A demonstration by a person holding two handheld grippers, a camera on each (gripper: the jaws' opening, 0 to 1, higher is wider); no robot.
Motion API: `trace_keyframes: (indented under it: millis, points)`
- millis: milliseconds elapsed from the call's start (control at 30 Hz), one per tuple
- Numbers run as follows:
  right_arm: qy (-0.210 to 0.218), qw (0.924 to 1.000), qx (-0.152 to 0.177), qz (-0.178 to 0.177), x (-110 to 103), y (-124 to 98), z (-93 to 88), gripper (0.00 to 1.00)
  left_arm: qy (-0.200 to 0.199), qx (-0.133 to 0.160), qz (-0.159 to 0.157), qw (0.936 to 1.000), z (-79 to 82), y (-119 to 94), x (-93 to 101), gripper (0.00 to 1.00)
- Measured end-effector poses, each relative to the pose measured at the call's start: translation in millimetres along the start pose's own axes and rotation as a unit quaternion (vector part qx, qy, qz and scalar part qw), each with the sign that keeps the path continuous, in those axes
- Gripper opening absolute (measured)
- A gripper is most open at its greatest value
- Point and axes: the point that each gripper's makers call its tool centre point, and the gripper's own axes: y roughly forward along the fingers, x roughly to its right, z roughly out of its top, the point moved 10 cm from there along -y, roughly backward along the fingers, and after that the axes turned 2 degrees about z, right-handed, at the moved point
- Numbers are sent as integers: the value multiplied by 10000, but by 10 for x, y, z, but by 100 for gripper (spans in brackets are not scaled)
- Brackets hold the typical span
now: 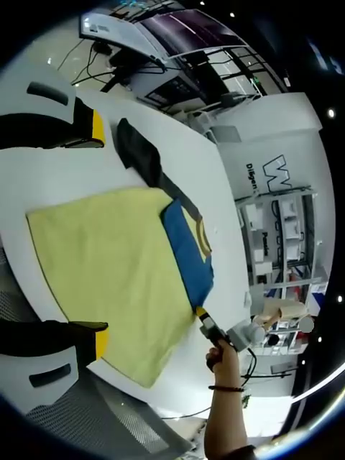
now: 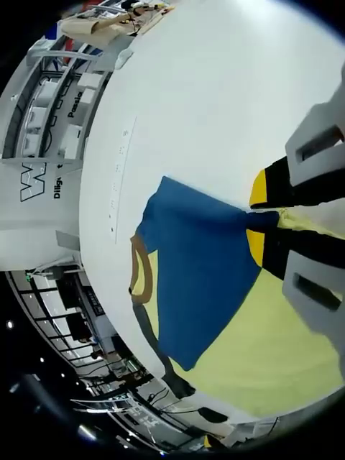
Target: Fold the garment on the visible template until the final outline fits inside the template.
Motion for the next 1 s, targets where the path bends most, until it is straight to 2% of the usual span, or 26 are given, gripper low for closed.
trace_keyframes:
  millis: [167, 233, 333, 600, 900, 1000]
  points:
    - [-185, 9998, -51, -34, -8, 14, 31, 0, 10, -24, 18, 10000, -4, -2, -4, 99]
    - [-158, 9997, -141, -80, 56, 11, 44, 0, 25, -22, 15, 10000, -3, -2, -2, 99]
    - [-460, 9984, -266, -174, 135, -4, 62, 0, 39, -39, 7, 10000, -5, 2, -1, 99]
    - [-466, 9976, -412, -303, 414, -83, 40, 0, 11, -67, -24, 10000, -8, 6, 3, 98]
    - [-523, 9966, -449, -449, 697, -213, -27, 0, 23, -116, -19, 9999, -20, 16, 12, 98]
    - [-558, 9969, -382, -399, 789, -238, -41, 0, 48, -133, -35, 9999, -22, 19, 20, 98]
